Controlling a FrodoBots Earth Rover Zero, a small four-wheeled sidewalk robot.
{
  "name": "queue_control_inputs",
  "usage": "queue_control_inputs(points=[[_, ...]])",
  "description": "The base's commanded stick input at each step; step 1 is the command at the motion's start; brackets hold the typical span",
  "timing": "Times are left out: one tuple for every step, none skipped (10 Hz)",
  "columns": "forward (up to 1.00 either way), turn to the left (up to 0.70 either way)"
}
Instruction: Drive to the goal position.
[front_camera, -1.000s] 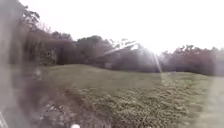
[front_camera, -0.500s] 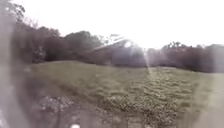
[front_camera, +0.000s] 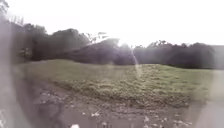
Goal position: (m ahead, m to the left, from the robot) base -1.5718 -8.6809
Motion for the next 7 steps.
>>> queue_control_inputs(points=[[0.0, 0.0], [0.0, 0.0], [0.0, 0.0], [0.0, 0.0], [0.0, 0.0], [0.02, 0.0], [0.06, 0.0]])
